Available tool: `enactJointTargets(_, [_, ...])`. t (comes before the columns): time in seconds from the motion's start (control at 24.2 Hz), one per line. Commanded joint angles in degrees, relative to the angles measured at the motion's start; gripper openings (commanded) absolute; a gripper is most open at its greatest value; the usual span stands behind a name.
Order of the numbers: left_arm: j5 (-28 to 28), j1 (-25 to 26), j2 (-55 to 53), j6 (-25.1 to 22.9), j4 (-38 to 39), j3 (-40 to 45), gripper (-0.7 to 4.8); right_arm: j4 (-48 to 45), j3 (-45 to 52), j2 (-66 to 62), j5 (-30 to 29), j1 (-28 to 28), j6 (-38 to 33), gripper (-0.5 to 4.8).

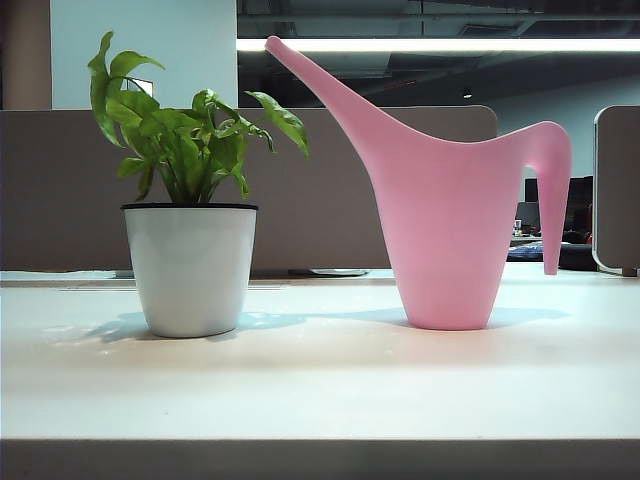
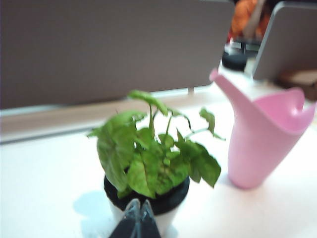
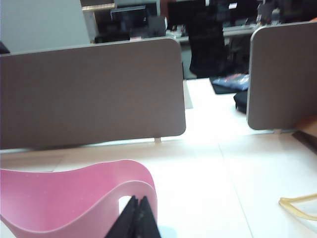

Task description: Pick up the watering can from the table, water the potted plant, and put the can back.

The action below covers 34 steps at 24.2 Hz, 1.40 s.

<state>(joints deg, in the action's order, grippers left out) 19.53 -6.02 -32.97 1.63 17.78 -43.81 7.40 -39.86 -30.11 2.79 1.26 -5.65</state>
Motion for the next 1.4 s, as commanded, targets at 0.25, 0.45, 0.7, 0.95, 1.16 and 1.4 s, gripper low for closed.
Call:
enactJointTargets(0.25, [-0.4, -9.5, -6.8, -1.0, 5.6, -6.1, -0.06, 6.0, -7.1, -12.1, -3.2, 0.8, 0.0, -0.04])
enactJointTargets(0.45, [-3.0, -12.2, -7.9, 0.5, 7.7, -7.4, -0.06, 6.5, -7.1, -16.3, -7.6, 0.7, -0.1, -0.02])
enactJointTargets(0.7, [-10.0, -12.4, -7.1, 0.5, 8.3, -7.4, -0.06, 6.1, -7.1, -23.2, -6.2, 0.7, 4.3, 1.68])
enactJointTargets(0.95, [-10.5, -12.4, -6.2, 0.3, 9.4, -7.4, -0.06, 5.9, -7.1, -29.7, -6.2, 0.7, 4.4, 3.63])
enactJointTargets(1.16, [-10.3, -12.4, -6.1, 0.3, 11.7, -7.4, -0.06, 0.5, -7.1, -35.3, -5.9, 0.7, 7.0, 4.79])
enactJointTargets(1.4, [-10.3, -12.4, -6.1, 0.2, 11.2, -7.4, -0.06, -11.0, -7.1, -45.3, -6.8, 0.7, 8.0, 4.79])
